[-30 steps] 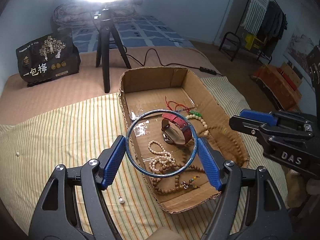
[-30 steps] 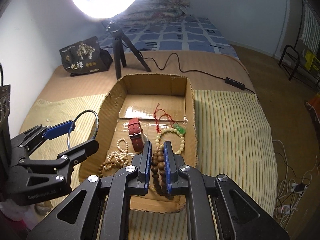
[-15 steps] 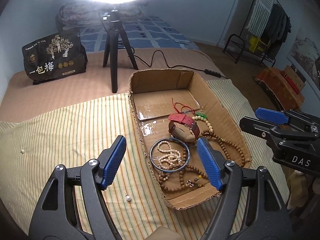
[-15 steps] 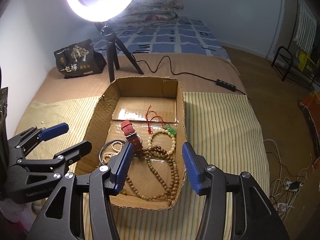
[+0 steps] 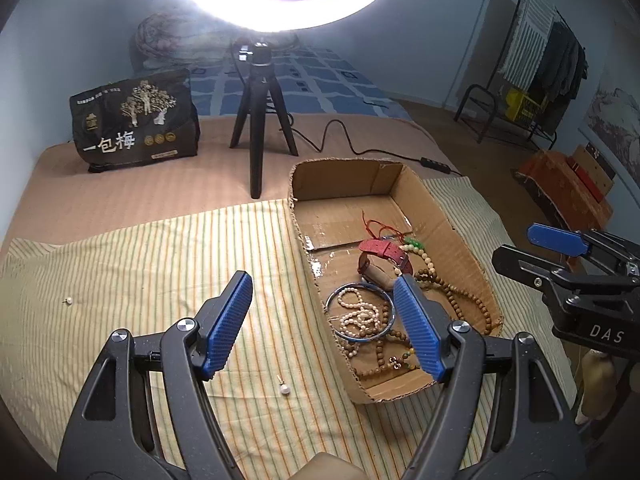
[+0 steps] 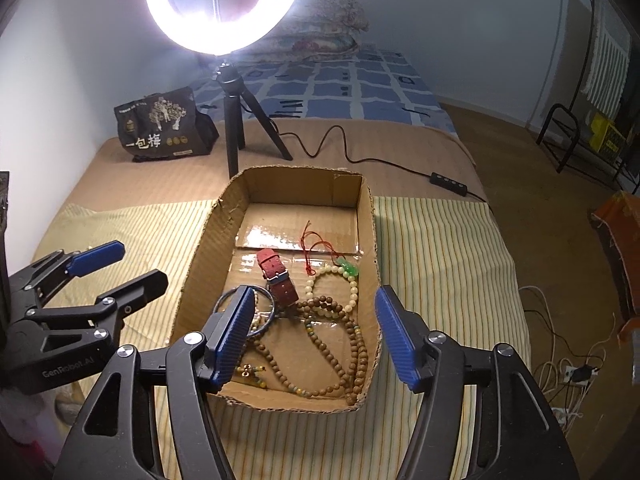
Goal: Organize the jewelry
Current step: 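Open left tool to drop the bangle in the box while right tool releases the beads, then move right tool down to the pearl stud earring on the sheet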
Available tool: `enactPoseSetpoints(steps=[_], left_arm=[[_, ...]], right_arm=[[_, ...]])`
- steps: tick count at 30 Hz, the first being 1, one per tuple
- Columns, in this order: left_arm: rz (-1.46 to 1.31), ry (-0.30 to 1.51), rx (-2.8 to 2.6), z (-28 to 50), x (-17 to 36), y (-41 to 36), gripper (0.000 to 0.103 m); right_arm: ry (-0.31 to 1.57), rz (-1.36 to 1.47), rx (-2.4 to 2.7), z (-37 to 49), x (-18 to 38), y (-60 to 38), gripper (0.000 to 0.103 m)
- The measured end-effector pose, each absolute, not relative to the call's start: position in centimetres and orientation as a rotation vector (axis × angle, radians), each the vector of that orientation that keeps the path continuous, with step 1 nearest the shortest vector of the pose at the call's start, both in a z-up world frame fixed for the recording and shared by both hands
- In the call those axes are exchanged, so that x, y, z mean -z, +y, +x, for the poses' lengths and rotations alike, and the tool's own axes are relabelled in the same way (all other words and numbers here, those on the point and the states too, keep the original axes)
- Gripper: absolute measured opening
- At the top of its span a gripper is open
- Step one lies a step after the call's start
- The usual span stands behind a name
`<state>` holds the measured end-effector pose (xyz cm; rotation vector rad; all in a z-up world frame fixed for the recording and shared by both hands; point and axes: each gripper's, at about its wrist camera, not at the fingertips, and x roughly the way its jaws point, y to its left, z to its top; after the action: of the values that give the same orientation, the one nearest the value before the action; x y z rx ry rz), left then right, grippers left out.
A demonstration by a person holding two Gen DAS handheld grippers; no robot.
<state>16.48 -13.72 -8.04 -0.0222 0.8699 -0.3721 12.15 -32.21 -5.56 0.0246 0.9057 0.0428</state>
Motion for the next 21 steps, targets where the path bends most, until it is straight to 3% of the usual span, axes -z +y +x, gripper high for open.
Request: enactPoseSetpoints(steps=[21], left_arm=[[-0.024, 0.836, 0.308, 15.6, 7.2, -8.3, 0.075]], right_arm=[[0.812, -0.056, -0.084, 9.9, 2.5, -27.5, 0.067]])
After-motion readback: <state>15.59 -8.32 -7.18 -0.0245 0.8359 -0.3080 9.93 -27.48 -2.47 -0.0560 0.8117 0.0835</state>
